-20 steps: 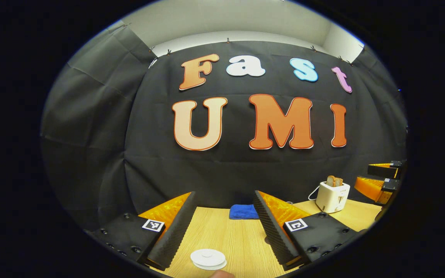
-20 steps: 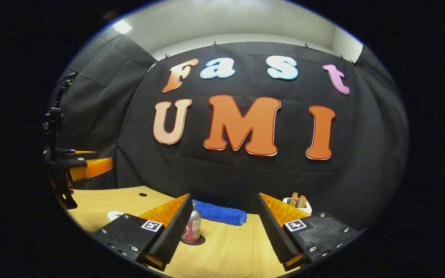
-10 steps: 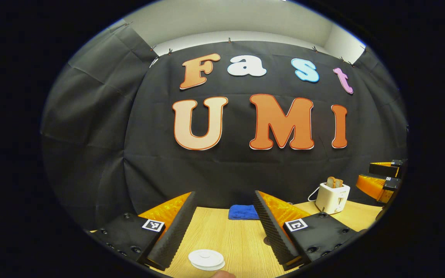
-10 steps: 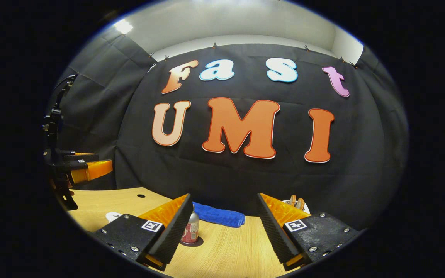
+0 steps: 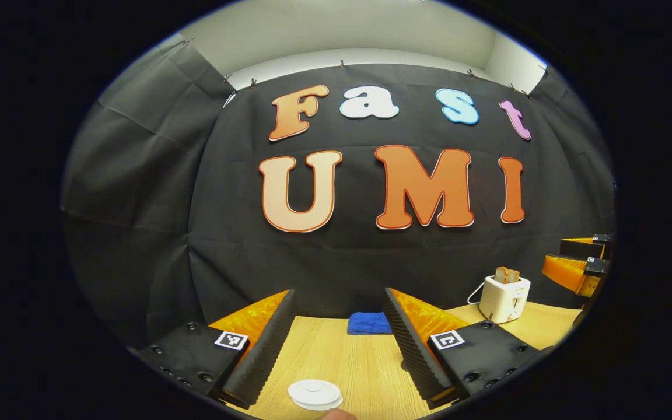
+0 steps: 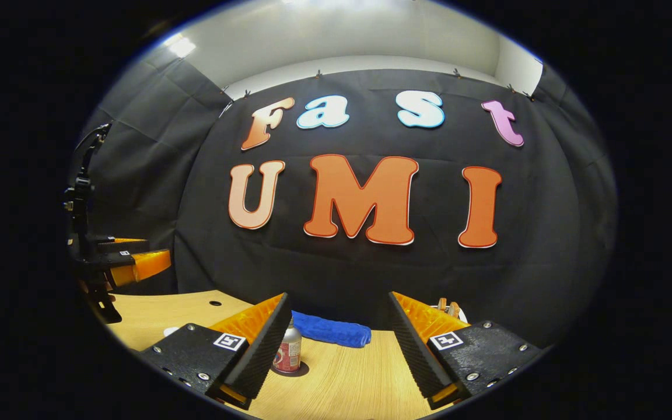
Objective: Open the teacup lid with one hand, grasp the water bottle and pour water into the teacup with the other hand; after pouring, place the water bottle on the coaster and then close the teacup lid.
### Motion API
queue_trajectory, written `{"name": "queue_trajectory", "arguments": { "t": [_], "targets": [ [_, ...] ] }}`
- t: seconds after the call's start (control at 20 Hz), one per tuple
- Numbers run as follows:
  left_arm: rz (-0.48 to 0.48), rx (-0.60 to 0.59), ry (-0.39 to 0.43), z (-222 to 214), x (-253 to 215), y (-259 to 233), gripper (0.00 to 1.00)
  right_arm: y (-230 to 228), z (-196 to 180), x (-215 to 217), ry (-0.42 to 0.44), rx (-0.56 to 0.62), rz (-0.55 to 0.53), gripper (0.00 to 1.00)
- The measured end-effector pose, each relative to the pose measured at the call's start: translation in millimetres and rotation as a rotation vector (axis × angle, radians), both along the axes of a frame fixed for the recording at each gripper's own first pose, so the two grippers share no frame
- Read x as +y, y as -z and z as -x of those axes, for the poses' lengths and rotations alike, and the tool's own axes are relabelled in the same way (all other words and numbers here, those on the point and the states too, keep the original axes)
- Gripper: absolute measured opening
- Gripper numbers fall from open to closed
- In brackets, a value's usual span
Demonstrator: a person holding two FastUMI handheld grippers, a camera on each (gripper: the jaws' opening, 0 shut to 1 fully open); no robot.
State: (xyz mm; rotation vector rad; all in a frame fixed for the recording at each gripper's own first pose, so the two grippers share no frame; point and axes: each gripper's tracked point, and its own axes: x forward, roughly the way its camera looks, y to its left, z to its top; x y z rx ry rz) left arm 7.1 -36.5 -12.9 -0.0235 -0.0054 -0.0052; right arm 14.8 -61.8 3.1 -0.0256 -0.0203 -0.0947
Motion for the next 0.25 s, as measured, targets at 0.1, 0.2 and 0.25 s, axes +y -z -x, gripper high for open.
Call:
{"name": "queue_trajectory", "arguments": {
  "t": [0.1,0.2,0.25],
  "targets": [
    [0.0,-0.002,0.004,-0.6,-1.3,-1.3,1.0,-2.0,0.6,0.2,0.003,-0.001,0.009,0.99],
    [0.001,-0.001,0.007,-1.1,-2.0,-0.8,1.0,-4.5,0.4,2.8,0.0,-0.008,0.01,0.99],
    [0.005,0.001,0.009,-1.2,-2.0,-1.1,1.0,-4.8,1.0,3.3,-0.003,-0.01,0.009,0.99]
  ]
}}
